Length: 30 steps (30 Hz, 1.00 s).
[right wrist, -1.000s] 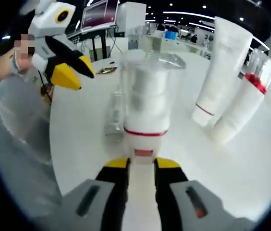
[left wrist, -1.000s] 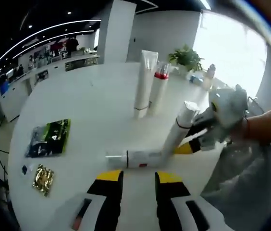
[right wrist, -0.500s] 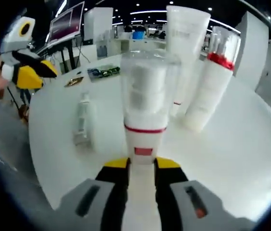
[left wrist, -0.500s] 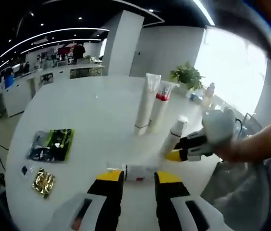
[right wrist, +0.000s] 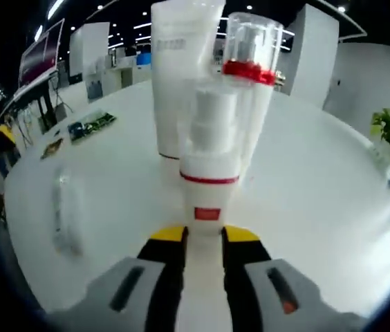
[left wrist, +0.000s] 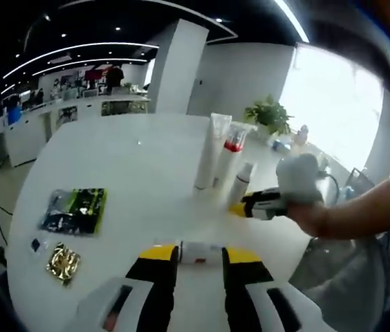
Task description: Arrange the skincare products in the storage area until every visible bottle or jar stands upright without overlapping.
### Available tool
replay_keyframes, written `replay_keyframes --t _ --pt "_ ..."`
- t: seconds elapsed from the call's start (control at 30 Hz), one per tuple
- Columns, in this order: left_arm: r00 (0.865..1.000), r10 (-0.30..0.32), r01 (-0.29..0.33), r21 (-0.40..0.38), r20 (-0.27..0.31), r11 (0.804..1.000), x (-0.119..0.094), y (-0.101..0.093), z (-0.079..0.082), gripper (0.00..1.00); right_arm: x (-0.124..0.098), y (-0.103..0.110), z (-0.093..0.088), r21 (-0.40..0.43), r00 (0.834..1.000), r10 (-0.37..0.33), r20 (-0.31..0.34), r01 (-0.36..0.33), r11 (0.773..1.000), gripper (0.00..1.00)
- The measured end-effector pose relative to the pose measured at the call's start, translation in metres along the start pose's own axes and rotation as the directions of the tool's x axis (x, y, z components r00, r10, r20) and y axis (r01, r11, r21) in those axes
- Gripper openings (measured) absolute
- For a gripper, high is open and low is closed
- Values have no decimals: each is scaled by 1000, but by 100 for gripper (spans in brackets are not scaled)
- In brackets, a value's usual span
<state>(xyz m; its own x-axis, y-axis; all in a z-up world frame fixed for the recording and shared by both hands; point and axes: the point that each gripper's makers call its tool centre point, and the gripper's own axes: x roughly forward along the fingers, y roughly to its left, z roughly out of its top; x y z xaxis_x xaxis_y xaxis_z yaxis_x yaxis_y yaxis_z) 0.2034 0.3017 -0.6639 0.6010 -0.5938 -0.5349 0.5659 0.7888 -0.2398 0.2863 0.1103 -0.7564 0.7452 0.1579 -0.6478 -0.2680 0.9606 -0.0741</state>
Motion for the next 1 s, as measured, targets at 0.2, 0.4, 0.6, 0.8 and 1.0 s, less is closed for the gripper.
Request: replay_keyframes --t 0.2,0.4,0.6,0.8,1.0 --pt "1000 18 -18 15 -25 1000 2 2 -4 27 6 -6 4 62 999 -37 12 36 997 20" --pt "999 27 -27 14 -41 1000 4 4 -7 27 9 -10 6 106 998 -59 4 58 993 20" --pt "998 41 -40 17 -53 999 5 7 -9 27 9 -10 6 107 997 -76 2 75 991 20" --pt "996 59 -58 23 -62 998 5 11 -11 27 12 -11 8 113 997 -80 -7 81 990 23" --pt "994 79 -76 28 -82 997 6 16 -16 27 7 -8 4 135 998 -60 -18 61 989 32"
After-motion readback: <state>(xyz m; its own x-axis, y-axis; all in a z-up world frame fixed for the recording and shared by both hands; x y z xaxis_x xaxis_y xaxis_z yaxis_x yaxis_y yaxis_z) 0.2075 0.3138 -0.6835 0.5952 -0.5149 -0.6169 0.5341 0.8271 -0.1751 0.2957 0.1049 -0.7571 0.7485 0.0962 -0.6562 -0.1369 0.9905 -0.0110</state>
